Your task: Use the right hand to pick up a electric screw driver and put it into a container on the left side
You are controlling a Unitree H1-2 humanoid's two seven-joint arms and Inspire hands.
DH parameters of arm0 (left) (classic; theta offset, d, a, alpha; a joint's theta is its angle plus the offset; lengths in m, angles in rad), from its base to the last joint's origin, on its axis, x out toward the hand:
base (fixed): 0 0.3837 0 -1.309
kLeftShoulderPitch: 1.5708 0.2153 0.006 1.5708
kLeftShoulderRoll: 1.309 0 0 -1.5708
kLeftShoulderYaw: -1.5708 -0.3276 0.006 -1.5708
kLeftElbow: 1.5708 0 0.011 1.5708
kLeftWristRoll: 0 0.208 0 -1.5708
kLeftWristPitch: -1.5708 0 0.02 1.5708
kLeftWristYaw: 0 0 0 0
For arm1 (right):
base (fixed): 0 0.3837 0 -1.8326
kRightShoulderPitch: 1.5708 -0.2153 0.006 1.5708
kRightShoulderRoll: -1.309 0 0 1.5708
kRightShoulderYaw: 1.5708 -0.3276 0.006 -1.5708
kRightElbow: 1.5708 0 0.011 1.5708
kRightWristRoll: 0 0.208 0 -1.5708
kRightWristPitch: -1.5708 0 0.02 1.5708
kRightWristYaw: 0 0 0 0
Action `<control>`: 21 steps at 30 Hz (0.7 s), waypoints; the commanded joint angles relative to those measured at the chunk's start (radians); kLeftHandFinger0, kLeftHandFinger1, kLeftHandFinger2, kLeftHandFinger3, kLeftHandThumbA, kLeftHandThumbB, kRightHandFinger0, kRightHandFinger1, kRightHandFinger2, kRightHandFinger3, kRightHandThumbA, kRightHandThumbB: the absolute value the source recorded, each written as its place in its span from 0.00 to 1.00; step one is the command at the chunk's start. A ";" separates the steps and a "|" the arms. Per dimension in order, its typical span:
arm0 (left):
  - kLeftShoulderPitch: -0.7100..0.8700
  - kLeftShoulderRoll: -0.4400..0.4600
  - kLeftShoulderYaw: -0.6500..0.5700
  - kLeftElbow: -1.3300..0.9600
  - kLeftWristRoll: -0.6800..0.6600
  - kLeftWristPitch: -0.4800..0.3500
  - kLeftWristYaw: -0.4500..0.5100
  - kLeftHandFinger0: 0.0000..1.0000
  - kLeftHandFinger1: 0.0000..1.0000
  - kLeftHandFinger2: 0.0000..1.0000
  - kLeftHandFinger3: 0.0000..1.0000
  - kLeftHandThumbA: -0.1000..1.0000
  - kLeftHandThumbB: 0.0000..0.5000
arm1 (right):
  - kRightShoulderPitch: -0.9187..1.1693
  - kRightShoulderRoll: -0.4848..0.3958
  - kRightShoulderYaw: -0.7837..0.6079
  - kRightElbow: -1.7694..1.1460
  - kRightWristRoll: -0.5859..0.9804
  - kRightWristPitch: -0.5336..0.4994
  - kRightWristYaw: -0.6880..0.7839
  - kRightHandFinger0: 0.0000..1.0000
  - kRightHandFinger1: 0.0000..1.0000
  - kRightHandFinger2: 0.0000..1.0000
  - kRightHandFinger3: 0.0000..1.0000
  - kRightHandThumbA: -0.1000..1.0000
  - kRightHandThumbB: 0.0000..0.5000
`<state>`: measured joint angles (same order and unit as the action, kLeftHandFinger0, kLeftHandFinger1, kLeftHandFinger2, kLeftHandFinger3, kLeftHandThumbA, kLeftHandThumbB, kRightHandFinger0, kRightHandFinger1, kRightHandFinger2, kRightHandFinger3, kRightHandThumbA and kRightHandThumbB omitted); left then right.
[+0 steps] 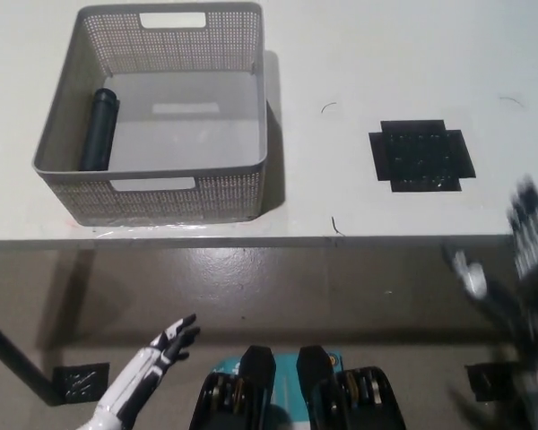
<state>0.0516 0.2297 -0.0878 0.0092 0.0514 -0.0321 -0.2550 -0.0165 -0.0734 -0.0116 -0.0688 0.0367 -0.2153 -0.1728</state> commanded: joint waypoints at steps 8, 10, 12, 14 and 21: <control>0.035 -0.031 0.047 0.014 -0.014 -0.121 0.051 1.00 1.00 1.00 1.00 1.00 0.05 | 0.116 0.003 0.020 0.125 0.123 -0.150 0.151 1.00 1.00 1.00 1.00 0.89 0.53; 0.048 -0.037 0.057 0.010 -0.042 -0.115 0.040 1.00 1.00 1.00 1.00 1.00 0.05 | 0.126 0.012 0.023 0.183 0.145 -0.166 0.175 1.00 1.00 1.00 1.00 0.86 0.51; 0.049 -0.037 0.063 0.017 -0.040 -0.129 0.039 1.00 1.00 1.00 1.00 1.00 0.02 | 0.122 0.011 0.026 0.233 0.162 -0.169 0.203 1.00 1.00 1.00 1.00 0.85 0.50; 0.041 -0.041 0.071 0.031 -0.039 -0.142 0.041 1.00 1.00 1.00 1.00 1.00 0.05 | 0.105 0.007 0.025 0.257 0.156 -0.162 0.210 1.00 1.00 1.00 1.00 0.86 0.58; 0.026 -0.056 0.091 0.029 -0.045 -0.132 0.055 1.00 1.00 1.00 1.00 1.00 0.06 | 0.062 -0.002 0.016 0.294 0.126 -0.164 0.215 1.00 1.00 1.00 1.00 0.92 0.59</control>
<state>0.0894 0.1833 -0.0169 0.0521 0.0379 -0.1218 -0.2296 0.0755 -0.0718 0.0081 0.2218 0.1550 -0.3118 -0.0011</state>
